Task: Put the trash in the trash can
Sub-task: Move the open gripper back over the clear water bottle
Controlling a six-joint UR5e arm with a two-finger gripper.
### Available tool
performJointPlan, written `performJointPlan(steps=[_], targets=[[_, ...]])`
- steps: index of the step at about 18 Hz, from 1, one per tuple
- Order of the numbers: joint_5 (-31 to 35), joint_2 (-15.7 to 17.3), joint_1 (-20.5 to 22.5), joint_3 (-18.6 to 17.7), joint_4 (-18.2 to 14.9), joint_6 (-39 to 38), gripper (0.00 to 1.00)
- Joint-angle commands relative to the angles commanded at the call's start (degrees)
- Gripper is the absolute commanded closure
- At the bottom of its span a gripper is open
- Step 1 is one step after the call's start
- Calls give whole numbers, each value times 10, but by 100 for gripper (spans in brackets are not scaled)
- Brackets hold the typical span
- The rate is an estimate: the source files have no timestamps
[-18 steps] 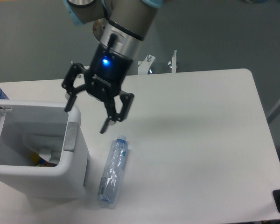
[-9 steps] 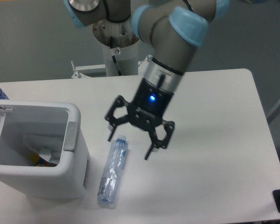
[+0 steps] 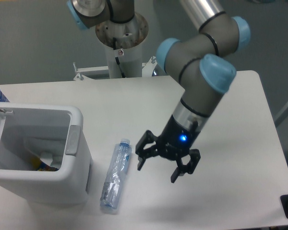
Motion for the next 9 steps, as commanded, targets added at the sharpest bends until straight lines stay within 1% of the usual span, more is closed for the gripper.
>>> performJointPlan(steps=[1, 3, 6, 9], targets=[[11, -8, -3, 9, -11, 0, 0], [31, -24, -18, 23, -24, -7, 0], [36, -41, -22, 35, -25, -29, 0], [42, -48, -30, 38, -25, -42, 0]])
